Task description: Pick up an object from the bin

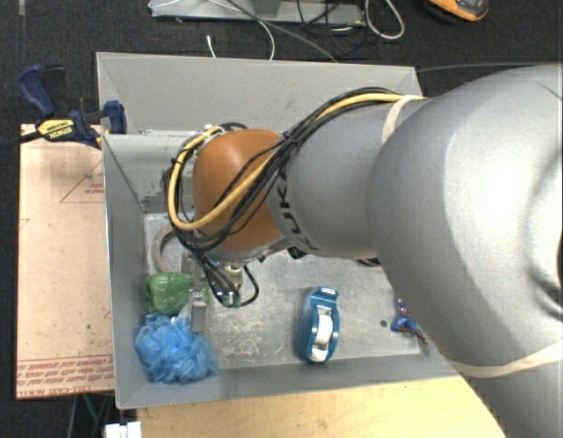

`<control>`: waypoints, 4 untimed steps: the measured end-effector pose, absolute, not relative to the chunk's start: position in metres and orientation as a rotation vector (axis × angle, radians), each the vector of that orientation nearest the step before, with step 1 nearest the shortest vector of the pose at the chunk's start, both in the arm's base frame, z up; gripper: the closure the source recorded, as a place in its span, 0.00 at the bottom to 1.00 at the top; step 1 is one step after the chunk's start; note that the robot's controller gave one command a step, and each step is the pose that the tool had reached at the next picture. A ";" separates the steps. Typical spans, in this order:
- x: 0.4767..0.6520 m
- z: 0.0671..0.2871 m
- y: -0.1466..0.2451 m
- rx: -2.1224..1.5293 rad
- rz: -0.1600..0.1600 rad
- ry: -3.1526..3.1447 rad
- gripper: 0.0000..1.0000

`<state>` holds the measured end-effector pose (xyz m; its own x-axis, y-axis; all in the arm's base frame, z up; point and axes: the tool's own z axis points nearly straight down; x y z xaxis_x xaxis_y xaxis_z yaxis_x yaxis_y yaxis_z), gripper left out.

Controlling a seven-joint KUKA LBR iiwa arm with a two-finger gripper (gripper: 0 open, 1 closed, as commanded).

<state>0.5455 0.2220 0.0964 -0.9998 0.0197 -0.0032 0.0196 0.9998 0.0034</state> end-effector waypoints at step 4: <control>0.563 0.076 0.246 0.051 0.025 3.116 1.00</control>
Offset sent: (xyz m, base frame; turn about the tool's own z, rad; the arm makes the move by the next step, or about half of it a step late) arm -0.0147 0.0306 0.0036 -0.0441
